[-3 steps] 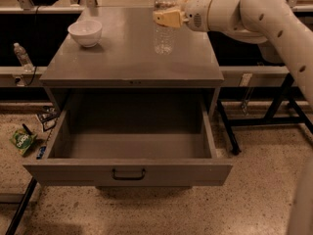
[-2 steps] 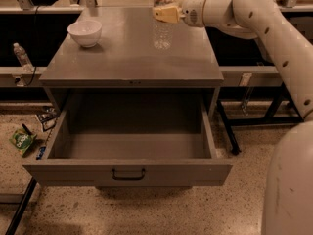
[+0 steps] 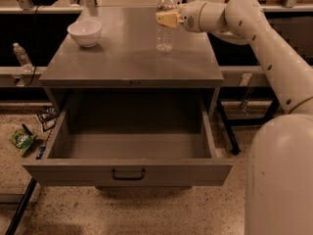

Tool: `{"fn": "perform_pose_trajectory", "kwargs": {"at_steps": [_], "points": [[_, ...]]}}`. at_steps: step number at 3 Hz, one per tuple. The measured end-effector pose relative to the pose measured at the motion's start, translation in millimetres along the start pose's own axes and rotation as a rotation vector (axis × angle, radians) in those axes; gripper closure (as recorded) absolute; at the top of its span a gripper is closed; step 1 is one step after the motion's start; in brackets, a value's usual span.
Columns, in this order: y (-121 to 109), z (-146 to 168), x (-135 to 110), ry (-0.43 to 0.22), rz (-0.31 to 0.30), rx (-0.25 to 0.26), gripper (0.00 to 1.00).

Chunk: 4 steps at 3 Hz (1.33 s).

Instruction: Pick water bottle from top drawer and place on counter

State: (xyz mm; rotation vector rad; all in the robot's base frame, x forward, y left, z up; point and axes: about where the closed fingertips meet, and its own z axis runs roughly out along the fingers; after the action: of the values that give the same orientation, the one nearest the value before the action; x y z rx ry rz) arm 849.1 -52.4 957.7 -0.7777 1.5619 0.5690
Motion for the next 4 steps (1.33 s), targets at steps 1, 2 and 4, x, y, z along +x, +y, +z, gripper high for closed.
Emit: {"fn": "perform_pose_trajectory", "kwargs": {"at_steps": [1, 2, 4], "points": [[-5.3, 2.4, 10.2, 0.004, 0.008, 0.024, 0.75], [-5.6, 2.8, 15.0, 0.005, 0.01, 0.032, 0.52], [-0.5, 3.0, 19.4, 0.009, 0.001, 0.035, 0.01]]}}
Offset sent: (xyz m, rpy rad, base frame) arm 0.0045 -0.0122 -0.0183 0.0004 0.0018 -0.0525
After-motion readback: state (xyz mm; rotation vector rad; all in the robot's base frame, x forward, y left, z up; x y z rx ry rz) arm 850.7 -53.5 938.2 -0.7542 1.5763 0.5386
